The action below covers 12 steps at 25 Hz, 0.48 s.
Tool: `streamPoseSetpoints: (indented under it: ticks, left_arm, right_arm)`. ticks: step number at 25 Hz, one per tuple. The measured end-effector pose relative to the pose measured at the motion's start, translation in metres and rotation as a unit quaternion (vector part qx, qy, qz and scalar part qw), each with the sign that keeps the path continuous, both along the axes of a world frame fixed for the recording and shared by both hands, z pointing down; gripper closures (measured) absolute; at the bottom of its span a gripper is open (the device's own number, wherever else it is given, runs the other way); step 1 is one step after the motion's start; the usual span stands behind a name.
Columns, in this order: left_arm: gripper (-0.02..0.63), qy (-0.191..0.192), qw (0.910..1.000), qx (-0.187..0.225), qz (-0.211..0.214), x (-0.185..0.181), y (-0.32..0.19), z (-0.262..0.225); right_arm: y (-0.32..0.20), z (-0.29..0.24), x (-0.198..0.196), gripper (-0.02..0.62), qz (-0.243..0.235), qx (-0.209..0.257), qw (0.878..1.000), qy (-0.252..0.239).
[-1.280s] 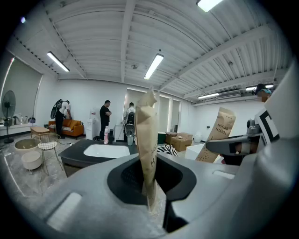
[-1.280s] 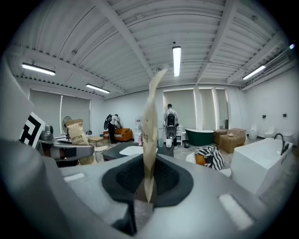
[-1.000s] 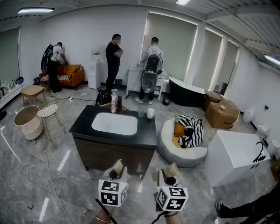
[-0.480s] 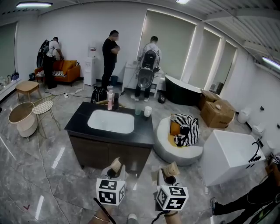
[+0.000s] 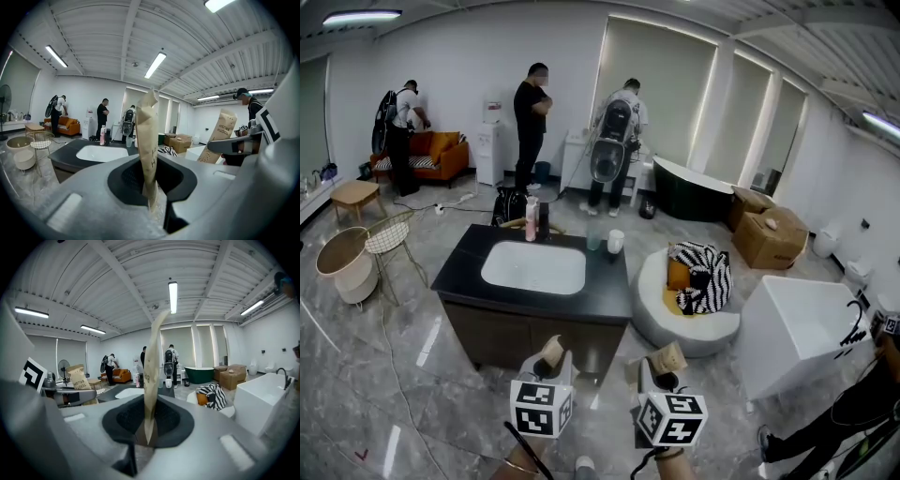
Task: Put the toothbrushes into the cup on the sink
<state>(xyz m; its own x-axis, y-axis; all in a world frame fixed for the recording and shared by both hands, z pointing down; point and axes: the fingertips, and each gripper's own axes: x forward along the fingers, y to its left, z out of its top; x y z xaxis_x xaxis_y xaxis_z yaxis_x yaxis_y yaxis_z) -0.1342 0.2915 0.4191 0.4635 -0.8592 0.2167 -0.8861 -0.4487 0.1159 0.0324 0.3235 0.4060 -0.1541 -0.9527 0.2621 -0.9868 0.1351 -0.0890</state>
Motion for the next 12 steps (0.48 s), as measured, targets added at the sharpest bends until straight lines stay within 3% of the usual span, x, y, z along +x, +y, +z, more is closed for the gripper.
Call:
streamPoseSetpoints:
  ticks: [12]
  left_arm:
    - [0.571, 0.001, 0.9997, 0.018, -0.019, 0.025, -0.092, -0.016]
  right_arm:
    - [-0.092, -0.017, 0.029, 0.548, -0.016, 0.008, 1.000, -0.015]
